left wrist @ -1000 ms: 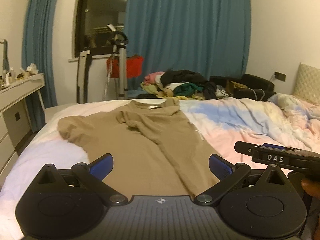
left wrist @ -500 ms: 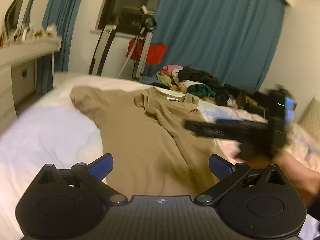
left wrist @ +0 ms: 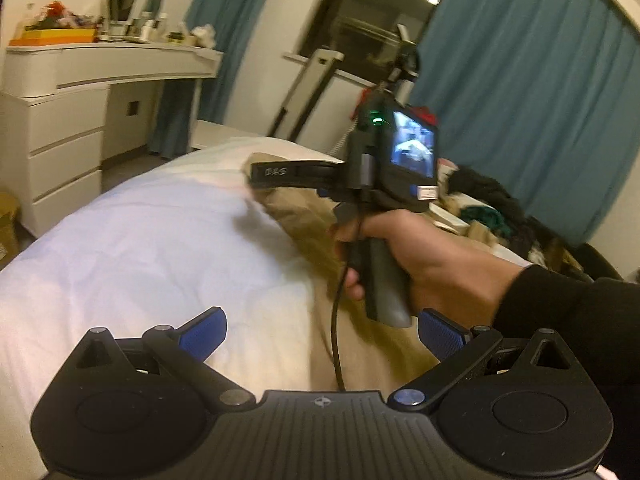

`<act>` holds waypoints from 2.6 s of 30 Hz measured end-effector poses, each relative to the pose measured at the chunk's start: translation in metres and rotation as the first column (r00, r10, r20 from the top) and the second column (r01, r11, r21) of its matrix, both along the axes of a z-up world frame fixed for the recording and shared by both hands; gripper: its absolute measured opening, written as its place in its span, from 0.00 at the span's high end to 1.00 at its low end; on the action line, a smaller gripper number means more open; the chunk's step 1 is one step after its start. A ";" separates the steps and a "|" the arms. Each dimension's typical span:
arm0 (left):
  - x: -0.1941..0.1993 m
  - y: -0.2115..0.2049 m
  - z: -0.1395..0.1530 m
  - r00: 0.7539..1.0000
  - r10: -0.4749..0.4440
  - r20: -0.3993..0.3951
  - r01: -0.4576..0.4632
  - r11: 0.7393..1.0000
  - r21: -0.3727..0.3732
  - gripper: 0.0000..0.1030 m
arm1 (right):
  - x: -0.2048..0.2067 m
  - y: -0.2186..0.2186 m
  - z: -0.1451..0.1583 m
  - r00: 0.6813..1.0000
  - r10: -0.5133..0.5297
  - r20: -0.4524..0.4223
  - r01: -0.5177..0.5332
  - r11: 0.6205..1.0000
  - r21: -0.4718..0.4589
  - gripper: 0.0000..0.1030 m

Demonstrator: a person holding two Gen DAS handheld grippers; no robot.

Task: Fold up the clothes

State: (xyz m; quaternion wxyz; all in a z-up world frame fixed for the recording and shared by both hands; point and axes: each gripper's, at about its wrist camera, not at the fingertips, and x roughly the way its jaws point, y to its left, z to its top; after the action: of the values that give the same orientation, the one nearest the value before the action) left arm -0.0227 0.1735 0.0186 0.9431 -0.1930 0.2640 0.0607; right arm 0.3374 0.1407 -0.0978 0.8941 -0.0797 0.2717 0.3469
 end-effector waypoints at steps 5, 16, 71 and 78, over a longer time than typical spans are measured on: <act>0.010 -0.002 -0.005 0.998 0.065 -0.014 -0.065 0.997 0.032 0.00 | 0.014 0.012 -0.014 0.995 -0.096 0.011 0.096 0.995 -0.009 0.50; 0.003 -0.007 0.005 0.995 0.089 0.050 -0.091 0.995 0.032 0.00 | 0.013 -0.101 0.070 0.947 -0.291 0.134 0.254 0.938 0.237 0.93; 0.068 -0.089 -0.043 0.989 -0.127 -0.076 0.139 0.976 0.167 0.00 | 0.044 -0.304 -0.001 0.782 -0.615 -0.098 0.615 0.737 0.280 0.22; 0.058 -0.098 -0.034 0.984 -0.171 -0.043 0.176 0.966 0.190 0.00 | -0.064 -0.313 0.054 0.800 -0.600 -0.011 0.572 0.757 0.315 0.16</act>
State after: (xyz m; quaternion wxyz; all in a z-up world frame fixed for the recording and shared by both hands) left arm 0.0352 0.0756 -0.0150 0.9555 -0.0758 0.2850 0.0057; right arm 0.2733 -0.1723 -0.0440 0.9702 0.1316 0.1856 0.0832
